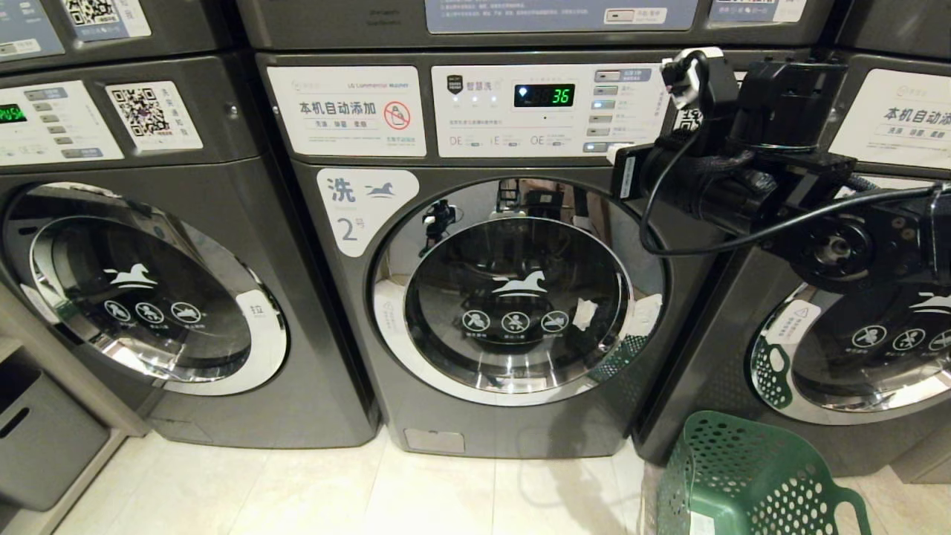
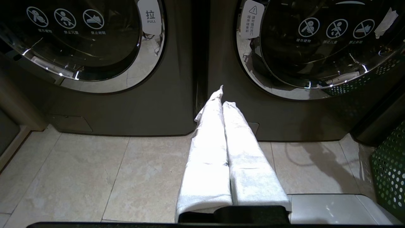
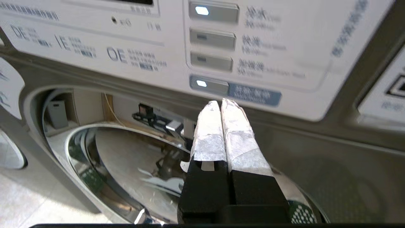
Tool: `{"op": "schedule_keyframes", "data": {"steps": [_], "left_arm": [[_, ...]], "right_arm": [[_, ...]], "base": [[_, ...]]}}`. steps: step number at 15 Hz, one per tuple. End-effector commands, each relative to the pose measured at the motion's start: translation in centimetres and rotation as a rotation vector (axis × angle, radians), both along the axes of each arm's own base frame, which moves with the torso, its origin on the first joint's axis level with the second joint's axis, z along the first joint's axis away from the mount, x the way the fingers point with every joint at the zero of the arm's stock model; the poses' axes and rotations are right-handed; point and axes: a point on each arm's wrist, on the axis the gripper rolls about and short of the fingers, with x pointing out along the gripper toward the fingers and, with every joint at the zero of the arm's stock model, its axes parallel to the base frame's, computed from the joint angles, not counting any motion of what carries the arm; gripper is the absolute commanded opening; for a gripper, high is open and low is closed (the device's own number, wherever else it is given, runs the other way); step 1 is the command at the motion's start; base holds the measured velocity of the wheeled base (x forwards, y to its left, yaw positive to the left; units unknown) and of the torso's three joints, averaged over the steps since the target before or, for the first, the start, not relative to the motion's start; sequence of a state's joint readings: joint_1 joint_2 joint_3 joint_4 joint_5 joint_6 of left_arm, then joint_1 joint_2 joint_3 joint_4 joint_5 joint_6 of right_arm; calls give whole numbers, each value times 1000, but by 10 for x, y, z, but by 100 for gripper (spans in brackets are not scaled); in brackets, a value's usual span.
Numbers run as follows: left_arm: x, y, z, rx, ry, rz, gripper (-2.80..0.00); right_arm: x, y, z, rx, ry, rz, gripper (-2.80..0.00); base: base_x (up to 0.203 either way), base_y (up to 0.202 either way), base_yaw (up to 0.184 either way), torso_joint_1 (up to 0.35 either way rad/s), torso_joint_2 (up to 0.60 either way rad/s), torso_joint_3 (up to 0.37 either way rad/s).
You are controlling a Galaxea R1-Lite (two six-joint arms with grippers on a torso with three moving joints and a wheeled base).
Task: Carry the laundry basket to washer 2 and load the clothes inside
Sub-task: Press the washing machine switch
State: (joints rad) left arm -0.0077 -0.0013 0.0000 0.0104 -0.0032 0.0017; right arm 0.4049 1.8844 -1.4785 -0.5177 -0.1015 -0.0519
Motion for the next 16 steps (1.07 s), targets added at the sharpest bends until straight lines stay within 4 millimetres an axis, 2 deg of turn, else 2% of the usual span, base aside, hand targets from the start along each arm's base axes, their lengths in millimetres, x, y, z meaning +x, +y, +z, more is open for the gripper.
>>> {"op": "schedule_keyframes", "data": {"steps": [1, 3, 12, 16], "left_arm": [[0, 0, 0, 0, 0, 0, -280], [0, 0, 0, 0, 0, 0, -280], [0, 0, 0, 0, 0, 0, -280], [0, 0, 0, 0, 0, 0, -280]], "right_arm": [[8, 4, -2, -1, -7, 0, -280], [11, 5, 3, 6, -46, -8, -280], [20, 10, -7, -1, -35, -6, -280], [24, 12, -4, 5, -49, -6, -280]], "base": [[0, 0, 0, 0, 0, 0], [0, 0, 0, 0, 0, 0], [0, 0, 0, 0, 0, 0], [0, 0, 0, 0, 0, 0]]}}
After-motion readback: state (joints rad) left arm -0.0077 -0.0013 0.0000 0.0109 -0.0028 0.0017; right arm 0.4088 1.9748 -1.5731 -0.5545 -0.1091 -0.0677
